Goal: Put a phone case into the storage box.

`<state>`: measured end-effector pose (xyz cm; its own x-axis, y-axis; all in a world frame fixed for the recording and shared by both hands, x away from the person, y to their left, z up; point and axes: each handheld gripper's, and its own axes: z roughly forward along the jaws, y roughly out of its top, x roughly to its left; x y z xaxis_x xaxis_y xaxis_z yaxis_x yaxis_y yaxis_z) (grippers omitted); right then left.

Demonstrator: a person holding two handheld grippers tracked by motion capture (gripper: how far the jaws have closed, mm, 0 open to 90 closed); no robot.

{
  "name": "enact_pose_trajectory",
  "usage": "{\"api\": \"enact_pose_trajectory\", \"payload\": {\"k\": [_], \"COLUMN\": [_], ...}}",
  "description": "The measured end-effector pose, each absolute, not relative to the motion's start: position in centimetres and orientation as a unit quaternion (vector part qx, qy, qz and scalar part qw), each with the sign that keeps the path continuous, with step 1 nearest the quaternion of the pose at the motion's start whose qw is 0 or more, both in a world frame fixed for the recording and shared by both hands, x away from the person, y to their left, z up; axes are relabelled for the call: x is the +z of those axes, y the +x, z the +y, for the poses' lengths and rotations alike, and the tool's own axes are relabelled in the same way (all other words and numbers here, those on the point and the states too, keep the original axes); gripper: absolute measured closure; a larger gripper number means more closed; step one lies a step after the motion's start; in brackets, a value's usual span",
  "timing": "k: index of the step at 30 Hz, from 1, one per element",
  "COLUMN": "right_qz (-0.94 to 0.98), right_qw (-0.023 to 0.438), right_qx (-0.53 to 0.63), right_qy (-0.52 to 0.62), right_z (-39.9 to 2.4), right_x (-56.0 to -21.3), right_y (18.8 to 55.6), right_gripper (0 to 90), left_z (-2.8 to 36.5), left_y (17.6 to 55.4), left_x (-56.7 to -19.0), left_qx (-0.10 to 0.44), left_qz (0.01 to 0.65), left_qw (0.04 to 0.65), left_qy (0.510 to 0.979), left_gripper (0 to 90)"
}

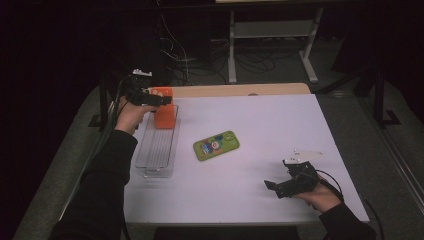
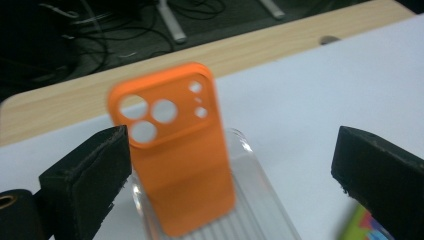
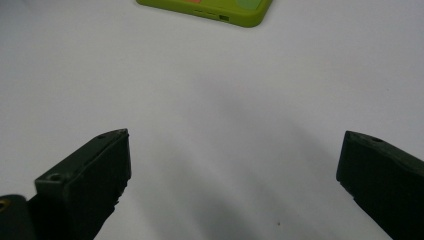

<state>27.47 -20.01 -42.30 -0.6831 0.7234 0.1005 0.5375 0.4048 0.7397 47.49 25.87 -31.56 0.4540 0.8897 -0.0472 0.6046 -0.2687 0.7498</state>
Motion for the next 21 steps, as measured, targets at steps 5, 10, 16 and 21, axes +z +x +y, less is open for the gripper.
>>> {"api": "enact_pose_trajectory", "payload": {"k": [5, 10, 16, 21], "right_qz": [0.832, 0.833, 0.833, 0.832], "right_qw": [0.118, 0.118, 0.119, 0.119], "right_qx": [0.389, 0.388, 0.389, 0.39], "right_qy": [0.378, 0.376, 0.375, 0.376], "right_z": [-19.9, -20.1, -20.1, -20.1], "right_x": [-42.4, -42.4, -42.3, -42.1], "right_y": [27.5, 27.6, 27.6, 27.6], "right_gripper": [0.3, 0.3, 0.3, 0.3], "left_z": [25.6, 24.8, 23.5, 21.8], "left_y": [45.5, 43.5, 41.4, 40.3], "left_x": [-31.9, -32.3, -32.3, -32.3], "left_qx": [0.171, 0.156, 0.147, 0.141], "left_qz": [0.464, 0.445, 0.423, 0.405], "left_qw": [0.386, 0.405, 0.423, 0.434], "left_qy": [0.779, 0.783, 0.787, 0.792], "left_gripper": [2.0, 2.0, 2.1, 2.2]}}
